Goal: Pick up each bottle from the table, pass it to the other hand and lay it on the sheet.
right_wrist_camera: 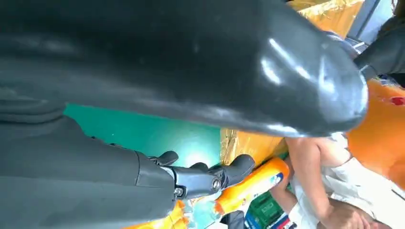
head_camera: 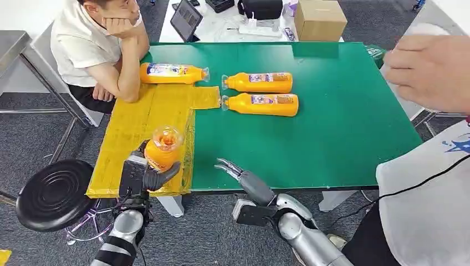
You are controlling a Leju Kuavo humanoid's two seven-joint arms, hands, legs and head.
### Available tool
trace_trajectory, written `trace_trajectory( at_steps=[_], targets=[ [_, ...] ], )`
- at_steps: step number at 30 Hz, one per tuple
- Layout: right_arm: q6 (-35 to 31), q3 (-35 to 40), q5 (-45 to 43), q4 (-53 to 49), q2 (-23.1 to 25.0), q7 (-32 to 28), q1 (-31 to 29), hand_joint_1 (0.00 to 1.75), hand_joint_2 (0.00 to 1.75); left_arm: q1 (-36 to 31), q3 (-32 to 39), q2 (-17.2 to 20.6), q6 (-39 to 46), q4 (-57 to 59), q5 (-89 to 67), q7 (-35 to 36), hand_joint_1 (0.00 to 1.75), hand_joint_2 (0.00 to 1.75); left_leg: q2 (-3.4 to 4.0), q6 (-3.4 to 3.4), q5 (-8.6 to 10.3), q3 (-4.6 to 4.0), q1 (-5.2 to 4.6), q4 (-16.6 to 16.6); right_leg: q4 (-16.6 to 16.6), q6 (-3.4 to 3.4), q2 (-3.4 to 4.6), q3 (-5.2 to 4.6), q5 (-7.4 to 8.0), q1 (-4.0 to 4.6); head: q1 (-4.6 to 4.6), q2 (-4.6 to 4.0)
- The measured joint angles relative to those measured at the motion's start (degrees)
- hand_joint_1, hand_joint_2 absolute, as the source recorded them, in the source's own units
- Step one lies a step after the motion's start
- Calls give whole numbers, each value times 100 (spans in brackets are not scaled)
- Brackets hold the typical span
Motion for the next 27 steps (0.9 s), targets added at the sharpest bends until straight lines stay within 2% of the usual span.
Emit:
trace_trajectory(
  at_steps=[3, 6, 11, 15, 26, 27],
  targets=[
    [117, -37, -81, -2, 37, -133, 3, 0, 0, -263, -19, 2, 270, 339, -1137, 413, 175, 175, -3, 1, 1, 0, -1, 0, 0, 1, -1, 1, 1, -1, 2, 0],
    [310, -41, -161, 50, 201, -264, -131, 0, 0, -997, -157, -2, 306, 1431, -2447, 993, 175, 175, -1, -1, 8, 0, -1, 0, 1, 2, 0, 2, 4, -1, 2, 0],
    [413, -37, -221, 203, 407, -310, -305, 0, 0, -1811, -258, -35, 198, 2744, -2899, 1245, 175, 175, 1, -6, 12, 0, 0, 0, 4, 2, 1, 2, 6, 0, 2, 0],
    [457, -33, -249, 282, 446, -343, -353, 0, 0, -1996, -288, -46, 154, 3160, -3078, 1414, 175, 175, 1, -7, 12, -3, 0, 0, 5, 1, 0, 0, 4, 0, 2, 0],
    [461, -33, -251, 284, 446, -345, -357, 0, 0, -2009, -293, -46, 143, 3203, -3089, 1425, 175, 175, 1, -7, 11, -3, 0, 0, 5, 1, 0, 0, 4, 0, 2, 0],
    [474, -33, -258, 302, 461, -354, -371, 0, 0, -2070, -306, -46, 93, 3292, -3146, 1486, 166, 175, 0, -7, 12, -5, 0, 0, 5, 1, 0, -1, 4, 0, 4, 0]
  ],
)
